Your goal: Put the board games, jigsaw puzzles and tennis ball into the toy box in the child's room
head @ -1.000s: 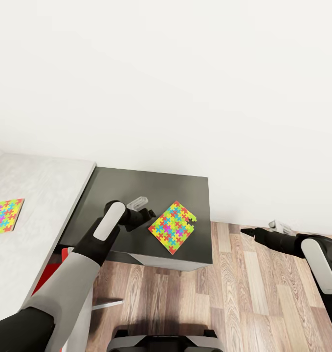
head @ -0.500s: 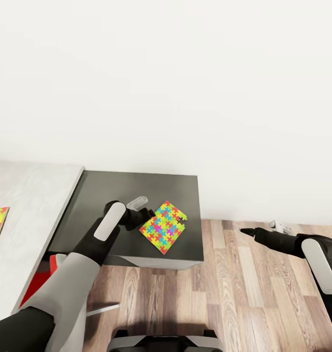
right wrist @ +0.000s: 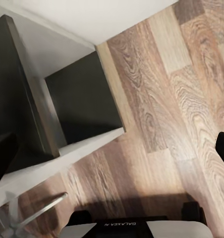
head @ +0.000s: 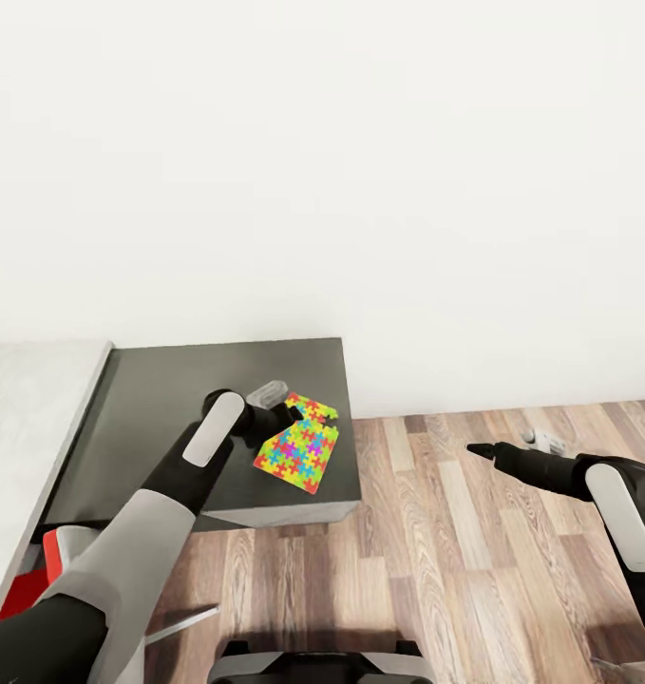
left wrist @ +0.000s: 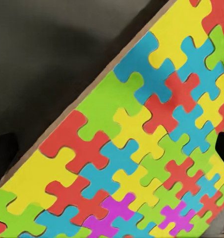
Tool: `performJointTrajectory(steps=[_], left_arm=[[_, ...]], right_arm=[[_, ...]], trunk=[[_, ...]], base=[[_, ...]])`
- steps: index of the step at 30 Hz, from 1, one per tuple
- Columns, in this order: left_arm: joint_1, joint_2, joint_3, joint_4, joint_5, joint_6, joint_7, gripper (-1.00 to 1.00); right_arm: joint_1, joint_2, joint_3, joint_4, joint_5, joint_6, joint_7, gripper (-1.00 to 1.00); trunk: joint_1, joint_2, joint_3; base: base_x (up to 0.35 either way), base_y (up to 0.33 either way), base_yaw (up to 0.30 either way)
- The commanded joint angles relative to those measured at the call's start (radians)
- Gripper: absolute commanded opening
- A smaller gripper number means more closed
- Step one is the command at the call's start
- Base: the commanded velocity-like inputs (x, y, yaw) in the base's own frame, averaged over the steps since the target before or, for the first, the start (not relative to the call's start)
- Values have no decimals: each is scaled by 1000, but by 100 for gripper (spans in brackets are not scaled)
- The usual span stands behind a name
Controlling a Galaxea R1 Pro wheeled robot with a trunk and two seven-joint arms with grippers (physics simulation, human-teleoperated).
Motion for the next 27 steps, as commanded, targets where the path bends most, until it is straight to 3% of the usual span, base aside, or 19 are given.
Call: performJointTrajectory(steps=[1, 11, 27], left_arm=[[0, 0, -1, 23, 32, -9, 9, 100], [-1, 1, -1, 23, 32, -9, 9, 100], [-1, 1, -1, 23, 32, -9, 9, 100]], right_arm=[[-1, 0, -1, -1, 0, 5, 0, 100], [-1, 1, -1, -1, -1, 5, 0, 100], [5, 1, 2, -1, -1, 5, 0, 100]], trunk=[[1, -1, -2], [1, -1, -2], [1, -1, -2]], base=[[0, 0, -281], [0, 0, -250], [0, 0, -38]])
